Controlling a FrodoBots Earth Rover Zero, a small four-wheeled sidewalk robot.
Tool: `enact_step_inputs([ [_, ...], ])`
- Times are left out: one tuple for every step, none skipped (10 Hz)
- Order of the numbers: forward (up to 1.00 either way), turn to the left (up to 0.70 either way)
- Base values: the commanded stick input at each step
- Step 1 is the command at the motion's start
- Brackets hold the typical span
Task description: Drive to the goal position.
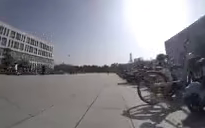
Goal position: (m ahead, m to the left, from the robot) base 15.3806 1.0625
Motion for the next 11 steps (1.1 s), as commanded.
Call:
enact_step_inputs([
  [0.5,0.0],
  [0.5,0.0],
  [0.5,0.0],
  [0.5,0.0],
  [0.5,0.0],
  [0.5,0.0],
  [0.5,0.0],
  [0.5,0.0],
  [0.5,0.0],
  [0.5,0.0],
  [0.5,0.0],
])
